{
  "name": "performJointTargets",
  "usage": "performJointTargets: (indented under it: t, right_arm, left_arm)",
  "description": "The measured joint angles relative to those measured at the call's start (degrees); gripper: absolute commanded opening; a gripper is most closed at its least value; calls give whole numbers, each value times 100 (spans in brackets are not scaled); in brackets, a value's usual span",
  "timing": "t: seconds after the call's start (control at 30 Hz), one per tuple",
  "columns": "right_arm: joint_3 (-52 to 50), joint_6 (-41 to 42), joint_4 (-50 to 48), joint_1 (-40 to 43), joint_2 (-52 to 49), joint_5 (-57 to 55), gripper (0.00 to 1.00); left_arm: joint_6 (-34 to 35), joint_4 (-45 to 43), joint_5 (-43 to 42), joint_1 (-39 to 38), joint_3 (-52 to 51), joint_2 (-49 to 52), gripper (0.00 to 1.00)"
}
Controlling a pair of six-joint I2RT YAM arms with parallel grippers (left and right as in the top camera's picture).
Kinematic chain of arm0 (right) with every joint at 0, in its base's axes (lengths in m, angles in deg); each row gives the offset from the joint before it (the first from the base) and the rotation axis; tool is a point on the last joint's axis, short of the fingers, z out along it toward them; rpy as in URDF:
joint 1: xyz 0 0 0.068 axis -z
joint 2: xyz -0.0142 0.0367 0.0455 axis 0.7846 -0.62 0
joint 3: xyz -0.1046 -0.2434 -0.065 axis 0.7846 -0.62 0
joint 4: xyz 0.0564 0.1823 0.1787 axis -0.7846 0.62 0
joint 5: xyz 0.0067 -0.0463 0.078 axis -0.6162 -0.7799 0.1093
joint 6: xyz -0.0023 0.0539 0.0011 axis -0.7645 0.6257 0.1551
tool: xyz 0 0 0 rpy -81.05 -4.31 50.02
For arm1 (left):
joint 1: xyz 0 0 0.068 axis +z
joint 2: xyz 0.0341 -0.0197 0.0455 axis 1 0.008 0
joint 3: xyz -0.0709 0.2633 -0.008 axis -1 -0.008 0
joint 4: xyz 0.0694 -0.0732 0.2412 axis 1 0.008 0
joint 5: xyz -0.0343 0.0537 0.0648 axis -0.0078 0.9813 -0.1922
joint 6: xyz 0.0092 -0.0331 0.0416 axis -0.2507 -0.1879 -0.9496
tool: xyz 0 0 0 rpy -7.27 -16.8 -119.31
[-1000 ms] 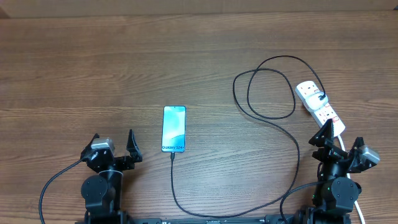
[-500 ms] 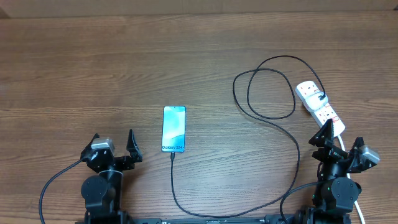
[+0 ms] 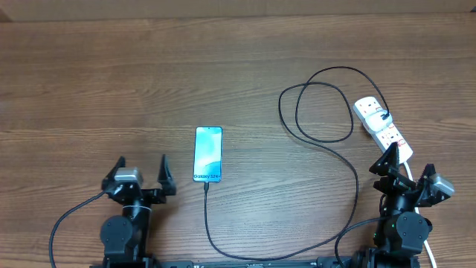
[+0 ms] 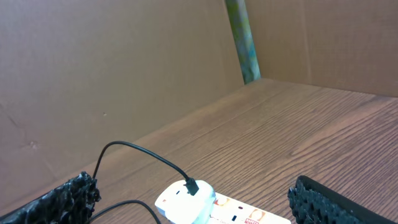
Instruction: Plug charger to phone and switch on socket
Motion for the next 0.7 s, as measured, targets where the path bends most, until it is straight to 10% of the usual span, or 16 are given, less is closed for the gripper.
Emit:
performJointTargets:
  t: [0.7]
  right_arm:
    - [0,-2,2,0,0,0,100]
  left_arm:
    - [0,0,-2,-55,0,0,100]
